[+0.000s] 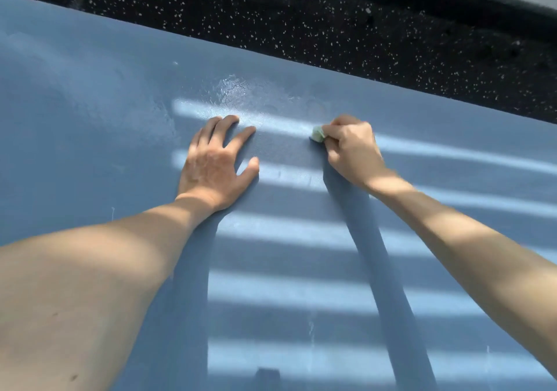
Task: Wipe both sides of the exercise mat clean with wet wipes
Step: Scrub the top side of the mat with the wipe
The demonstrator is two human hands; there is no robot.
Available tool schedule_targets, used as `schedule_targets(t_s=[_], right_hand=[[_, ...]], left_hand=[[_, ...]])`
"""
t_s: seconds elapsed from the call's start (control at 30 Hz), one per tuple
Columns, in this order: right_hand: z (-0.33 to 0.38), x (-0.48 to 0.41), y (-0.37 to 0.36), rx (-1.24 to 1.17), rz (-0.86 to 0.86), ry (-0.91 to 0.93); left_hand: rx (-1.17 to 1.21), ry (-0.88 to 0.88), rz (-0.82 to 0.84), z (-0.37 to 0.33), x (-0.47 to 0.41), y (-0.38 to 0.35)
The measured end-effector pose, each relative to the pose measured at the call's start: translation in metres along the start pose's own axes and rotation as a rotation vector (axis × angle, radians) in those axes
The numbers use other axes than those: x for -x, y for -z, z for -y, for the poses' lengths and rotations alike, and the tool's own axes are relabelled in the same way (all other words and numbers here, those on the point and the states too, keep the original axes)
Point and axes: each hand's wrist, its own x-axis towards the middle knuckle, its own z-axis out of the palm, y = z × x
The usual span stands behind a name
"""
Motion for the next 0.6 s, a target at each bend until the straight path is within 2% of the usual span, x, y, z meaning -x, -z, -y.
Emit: schedule_targets(t_s=[0.13, 0.23, 0.4, 0.6], right_hand=[[0.008, 0.013, -0.007, -0.007, -0.048, 0.002], [0.018, 0.056, -0.016, -0.026, 0.041, 0.02], [0.023, 0.015, -0.015, 0.014, -0.02, -0.099], [0.034, 0.104, -0.032, -0.117, -0.1, 0.005]], left_hand=[[-0.005, -0.009, -0.013, 0.0, 0.0, -0.002], [-0.023, -0.012, -0.008, 0.0, 0.001, -0.003], [-0.018, -0.005, -0.009, -0.002, 0.003, -0.002], [-0.031, -0.017, -0.022, -0.001, 0.003, -0.004]])
